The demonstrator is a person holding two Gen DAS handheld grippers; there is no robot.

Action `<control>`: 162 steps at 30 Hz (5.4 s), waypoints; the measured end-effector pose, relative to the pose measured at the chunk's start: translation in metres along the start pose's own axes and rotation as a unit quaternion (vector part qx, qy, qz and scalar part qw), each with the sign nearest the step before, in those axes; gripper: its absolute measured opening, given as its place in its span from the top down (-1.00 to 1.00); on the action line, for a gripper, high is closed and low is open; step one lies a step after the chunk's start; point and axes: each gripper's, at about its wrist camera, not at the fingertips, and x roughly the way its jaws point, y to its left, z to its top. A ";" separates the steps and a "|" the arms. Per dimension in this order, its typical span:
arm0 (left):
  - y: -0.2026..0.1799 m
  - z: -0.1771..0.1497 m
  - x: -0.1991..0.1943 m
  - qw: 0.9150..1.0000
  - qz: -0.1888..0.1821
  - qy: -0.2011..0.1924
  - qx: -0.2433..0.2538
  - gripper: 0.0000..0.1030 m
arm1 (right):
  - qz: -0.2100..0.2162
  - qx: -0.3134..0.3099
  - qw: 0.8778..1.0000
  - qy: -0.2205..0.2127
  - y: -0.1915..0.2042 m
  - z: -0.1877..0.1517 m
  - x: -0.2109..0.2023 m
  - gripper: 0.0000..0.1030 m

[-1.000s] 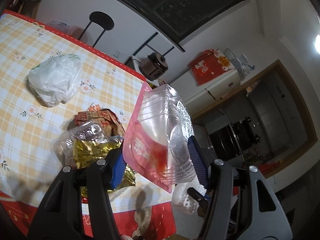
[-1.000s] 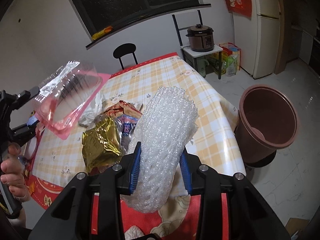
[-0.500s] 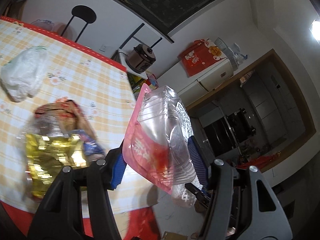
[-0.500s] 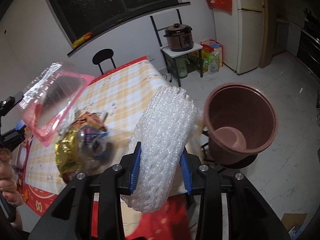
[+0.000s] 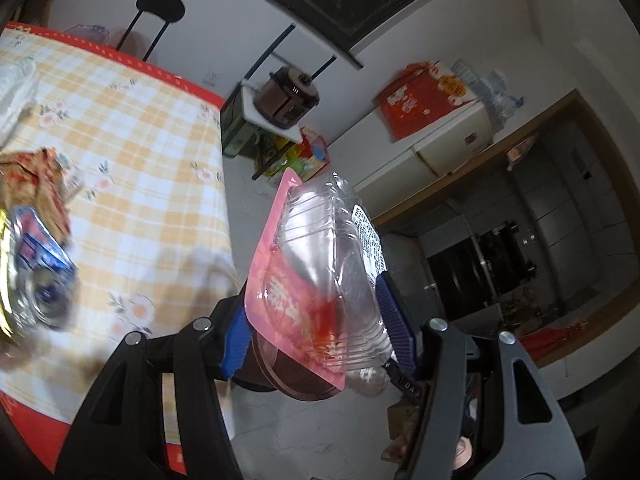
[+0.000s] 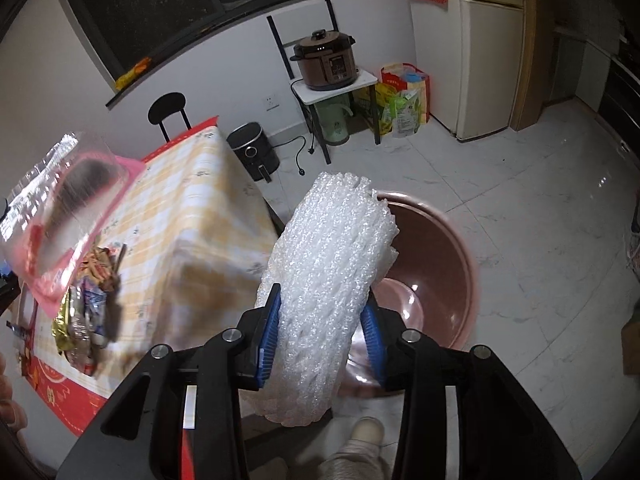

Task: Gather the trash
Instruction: 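Carry both items to the brown bucket while the right tool releases the foam net inside, then open the left tool to drop the clear container into the brown bucket, then return the right tool to the table and grasp the gold foil bag, then grasp the white plastic bag with the left tool while the right tool lifts the gold foil bag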

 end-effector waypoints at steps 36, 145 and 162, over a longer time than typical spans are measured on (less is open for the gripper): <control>-0.091 -0.029 0.167 0.989 0.019 0.105 0.099 -0.71 | 0.006 0.065 0.988 -0.137 -0.114 0.053 -0.105 -0.87; 0.363 0.144 -0.225 0.973 0.189 -0.047 0.124 -0.88 | 0.122 -0.106 0.986 -0.035 0.415 -0.021 0.029 0.13; 0.415 0.202 -0.069 0.959 0.217 0.062 0.169 -0.88 | 0.045 -0.018 0.997 -0.055 0.342 -0.029 0.016 0.13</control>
